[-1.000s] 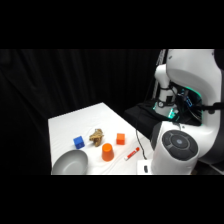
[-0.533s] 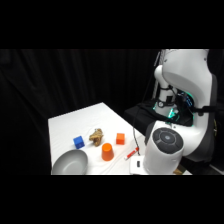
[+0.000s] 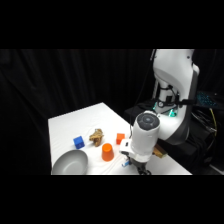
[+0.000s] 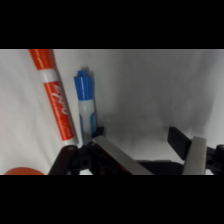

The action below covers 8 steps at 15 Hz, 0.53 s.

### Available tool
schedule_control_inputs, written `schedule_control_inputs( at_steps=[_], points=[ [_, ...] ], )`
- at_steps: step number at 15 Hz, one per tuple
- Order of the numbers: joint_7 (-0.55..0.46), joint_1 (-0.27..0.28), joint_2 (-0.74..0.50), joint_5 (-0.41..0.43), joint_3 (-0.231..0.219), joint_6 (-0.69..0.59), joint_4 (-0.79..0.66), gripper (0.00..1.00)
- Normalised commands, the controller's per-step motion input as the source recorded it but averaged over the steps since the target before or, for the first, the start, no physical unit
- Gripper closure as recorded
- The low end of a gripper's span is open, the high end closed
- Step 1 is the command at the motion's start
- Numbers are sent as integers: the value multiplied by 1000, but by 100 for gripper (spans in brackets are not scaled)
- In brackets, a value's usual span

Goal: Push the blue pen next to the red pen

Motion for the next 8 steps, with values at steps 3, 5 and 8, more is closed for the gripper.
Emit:
schedule_control_inputs(
  at_steps=[3, 5, 8],
  points=[
    [-414, -289, -560, 57, 32, 79, -587, 0],
    [-581, -391, -723, 102, 197, -234, -507, 0],
    [-614, -382, -834, 170, 255, -605, -299, 0]
  ],
)
